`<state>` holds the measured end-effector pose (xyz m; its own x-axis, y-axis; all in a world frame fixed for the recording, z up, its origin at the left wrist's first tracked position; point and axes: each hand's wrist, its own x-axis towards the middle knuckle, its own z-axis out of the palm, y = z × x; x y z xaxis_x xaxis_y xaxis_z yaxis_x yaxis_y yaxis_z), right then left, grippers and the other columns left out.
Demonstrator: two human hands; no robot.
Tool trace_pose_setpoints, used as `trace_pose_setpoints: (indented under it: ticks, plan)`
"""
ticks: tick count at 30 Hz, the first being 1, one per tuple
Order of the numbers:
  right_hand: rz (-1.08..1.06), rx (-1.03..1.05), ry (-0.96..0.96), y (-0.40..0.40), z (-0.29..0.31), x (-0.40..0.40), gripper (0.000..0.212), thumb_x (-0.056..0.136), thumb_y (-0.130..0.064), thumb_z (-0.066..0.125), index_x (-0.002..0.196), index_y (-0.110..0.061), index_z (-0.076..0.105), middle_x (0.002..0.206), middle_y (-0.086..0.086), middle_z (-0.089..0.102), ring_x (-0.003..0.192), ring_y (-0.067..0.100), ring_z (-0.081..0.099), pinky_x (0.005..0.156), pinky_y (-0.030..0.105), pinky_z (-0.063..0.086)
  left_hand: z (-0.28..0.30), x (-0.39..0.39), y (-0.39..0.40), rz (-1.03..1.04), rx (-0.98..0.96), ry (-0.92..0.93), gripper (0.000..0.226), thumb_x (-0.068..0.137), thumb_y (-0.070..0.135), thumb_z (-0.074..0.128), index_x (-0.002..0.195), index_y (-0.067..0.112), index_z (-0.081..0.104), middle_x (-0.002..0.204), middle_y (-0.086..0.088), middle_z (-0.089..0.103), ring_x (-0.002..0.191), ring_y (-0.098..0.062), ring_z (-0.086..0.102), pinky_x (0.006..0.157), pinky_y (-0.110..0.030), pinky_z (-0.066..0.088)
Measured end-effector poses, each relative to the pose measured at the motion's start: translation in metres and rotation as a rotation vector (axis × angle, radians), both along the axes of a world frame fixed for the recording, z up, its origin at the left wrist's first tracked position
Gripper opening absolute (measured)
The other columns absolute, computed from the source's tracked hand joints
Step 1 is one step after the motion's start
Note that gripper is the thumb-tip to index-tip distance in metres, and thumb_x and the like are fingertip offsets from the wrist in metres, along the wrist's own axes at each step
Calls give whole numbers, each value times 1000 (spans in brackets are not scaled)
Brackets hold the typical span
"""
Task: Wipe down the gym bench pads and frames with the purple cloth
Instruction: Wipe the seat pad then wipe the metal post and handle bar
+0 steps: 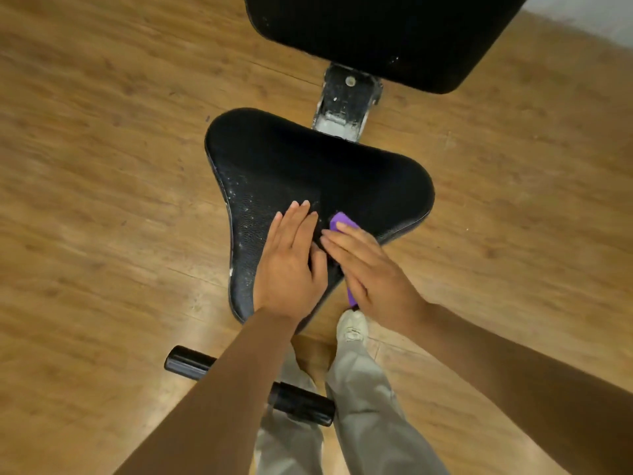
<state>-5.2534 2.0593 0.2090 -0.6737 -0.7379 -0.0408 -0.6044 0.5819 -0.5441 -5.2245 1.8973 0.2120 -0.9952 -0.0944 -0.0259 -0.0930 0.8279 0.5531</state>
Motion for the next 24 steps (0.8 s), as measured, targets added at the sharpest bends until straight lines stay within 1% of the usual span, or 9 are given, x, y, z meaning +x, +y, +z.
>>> trace_pose_setpoints:
  ticks: [3, 5, 7, 11, 13, 17, 21, 22, 24]
  plan:
    - [106, 11, -51, 15, -10, -37, 48, 93, -6, 49, 141, -8, 44, 146, 7, 42, 141, 18, 27, 118, 32, 21, 6, -2, -14, -54, 123, -64, 48, 94, 19, 32, 134, 2, 51, 147, -10, 44, 142, -17, 30, 121, -32, 15]
    - [-71, -23, -69, 17, -18, -65, 43, 95, -11, 43, 138, -6, 47, 144, 11, 45, 139, 23, 33, 117, 29, 22, 10, -3, -26, -174, 43, -123, 48, 96, 24, 34, 139, 5, 47, 151, -7, 38, 144, -14, 24, 121, -32, 15]
    - [-290, -32, -64, 9, -25, -79, 42, 95, -10, 43, 136, -4, 49, 140, 13, 48, 136, 28, 38, 116, 33, 26, 14, -2, -40, -263, -84, -155, 52, 98, 32, 33, 142, 8, 44, 154, -5, 34, 145, -16, 21, 120, -37, 19]
    - [-548, -16, 17, -26, -17, -44, 44, 92, -10, 41, 135, -1, 50, 138, 14, 50, 135, 31, 38, 114, 43, 31, 19, 1, -74, -291, -240, -155, 57, 98, 39, 29, 143, 6, 41, 156, -8, 29, 147, -22, 17, 121, -42, 14]
    - [-492, -46, 24, -44, -2, -2, 46, 93, -16, 36, 136, -4, 49, 140, 10, 49, 136, 27, 36, 115, 43, 30, 17, 4, -88, -305, -223, -205, 61, 98, 43, 25, 147, 8, 35, 157, -6, 25, 148, -19, 14, 121, -41, 14]
    - [-139, -66, 43, -63, 11, 73, 44, 97, -16, 40, 140, -10, 45, 145, 5, 45, 141, 21, 28, 118, 39, 22, 11, 7, -103, -388, -174, -229, 61, 99, 44, 23, 151, 11, 26, 160, -3, 17, 149, -16, 8, 120, -42, 17]
    - [164, -12, 183, -45, -1, 57, 45, 95, -9, 47, 140, -9, 43, 145, 8, 44, 139, 23, 32, 118, 37, 23, 8, 5, -109, -428, -132, -197, 60, 100, 43, 23, 151, 11, 26, 160, -2, 17, 149, -14, 7, 121, -36, 15]
    - [119, 0, 135, -39, -3, 43, 47, 94, -8, 49, 141, -8, 42, 145, 9, 44, 139, 23, 31, 118, 36, 22, 8, 5, -111, -430, -119, -199, 60, 100, 43, 23, 151, 11, 26, 160, -1, 16, 149, -13, 6, 121, -34, 13]
    - [-178, -8, 55, -26, -10, 11, 45, 94, -7, 47, 138, -4, 46, 142, 13, 46, 136, 25, 35, 116, 37, 26, 8, 6, -114, -438, -90, -212, 61, 99, 44, 22, 151, 12, 25, 160, 1, 15, 149, -10, 4, 121, -31, 10]
